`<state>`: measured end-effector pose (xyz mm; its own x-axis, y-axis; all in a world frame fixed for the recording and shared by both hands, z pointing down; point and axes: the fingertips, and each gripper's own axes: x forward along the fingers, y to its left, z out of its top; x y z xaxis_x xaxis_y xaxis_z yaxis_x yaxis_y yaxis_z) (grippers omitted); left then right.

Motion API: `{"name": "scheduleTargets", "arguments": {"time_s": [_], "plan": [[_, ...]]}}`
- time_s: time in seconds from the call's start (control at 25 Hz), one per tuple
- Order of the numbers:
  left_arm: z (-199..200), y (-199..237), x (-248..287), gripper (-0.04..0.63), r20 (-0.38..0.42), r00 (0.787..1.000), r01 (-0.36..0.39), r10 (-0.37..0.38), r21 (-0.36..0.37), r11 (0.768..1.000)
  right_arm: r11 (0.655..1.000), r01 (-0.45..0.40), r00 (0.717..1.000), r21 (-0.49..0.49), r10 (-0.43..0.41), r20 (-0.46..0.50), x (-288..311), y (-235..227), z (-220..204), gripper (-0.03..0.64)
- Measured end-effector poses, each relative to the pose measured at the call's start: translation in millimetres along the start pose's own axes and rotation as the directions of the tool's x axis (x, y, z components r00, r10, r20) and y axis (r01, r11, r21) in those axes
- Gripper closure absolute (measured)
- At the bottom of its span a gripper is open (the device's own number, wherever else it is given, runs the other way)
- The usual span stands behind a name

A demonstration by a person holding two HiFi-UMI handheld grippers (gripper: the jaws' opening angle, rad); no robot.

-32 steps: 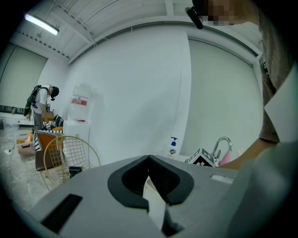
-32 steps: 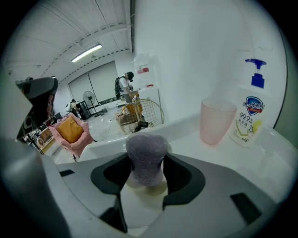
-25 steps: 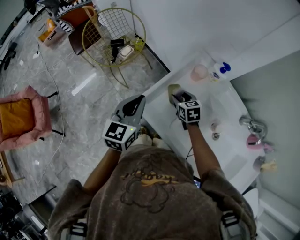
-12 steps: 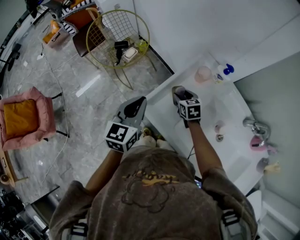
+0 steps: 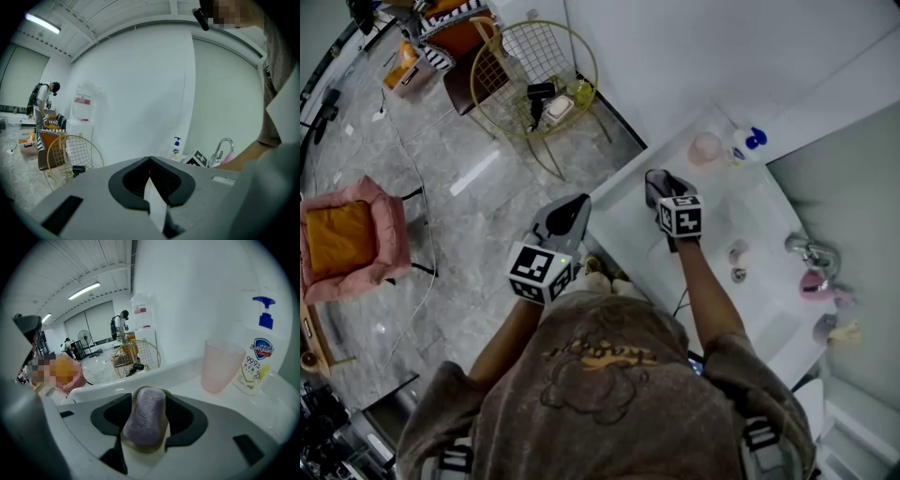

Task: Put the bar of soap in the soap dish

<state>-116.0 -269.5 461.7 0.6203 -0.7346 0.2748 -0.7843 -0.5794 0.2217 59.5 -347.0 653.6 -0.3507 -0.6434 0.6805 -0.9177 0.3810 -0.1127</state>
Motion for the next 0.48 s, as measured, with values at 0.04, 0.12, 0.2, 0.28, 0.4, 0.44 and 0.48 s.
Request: {"name": "scheduleTargets", "arguments": {"time_s": [0.04, 0.12, 0.2, 0.28, 0.4, 0.44, 0.48], "plan": [[0, -1, 0, 0.591, -0.001, 1.000, 0.003, -0.003, -0.001, 1.000, 1.000, -0.003, 1.000, 0.000, 0.003, 0.005, 0, 0, 0, 0.385], [0, -2, 2, 0.591, -0.002, 1.000, 0.008, -0.008, -0.004, 1.000, 1.000, -0.007, 1.000, -0.001, 0.007, 0.021, -5, 0, 4, 0.385], [2, -3, 3, 0.591, 0.001, 1.000, 0.013, -0.013, -0.003, 1.000, 1.000, -0.010, 0.999, -0.004, 0.010, 0.047, -13, 2, 12, 0.385], [4, -3, 5, 0.591, 0.009, 1.000, 0.022, -0.022, 0.006, 1.000, 1.000, -0.011, 0.997, -0.022, 0.012, 0.080, -24, 6, 23, 0.385], [8, -8, 10, 0.591, 0.014, 0.999, 0.042, -0.042, 0.009, 0.999, 0.998, -0.011, 0.991, -0.059, 0.019, 0.136, -46, 12, 39, 0.385], [9, -11, 12, 0.591, 0.012, 0.999, 0.050, -0.050, 0.006, 0.999, 0.998, -0.012, 0.988, -0.061, 0.022, 0.155, -54, 14, 44, 0.385], [10, -14, 14, 0.591, 0.012, 0.998, 0.058, -0.058, 0.005, 0.998, 0.998, -0.014, 0.984, -0.060, 0.024, 0.174, -62, 15, 48, 0.385]]}}
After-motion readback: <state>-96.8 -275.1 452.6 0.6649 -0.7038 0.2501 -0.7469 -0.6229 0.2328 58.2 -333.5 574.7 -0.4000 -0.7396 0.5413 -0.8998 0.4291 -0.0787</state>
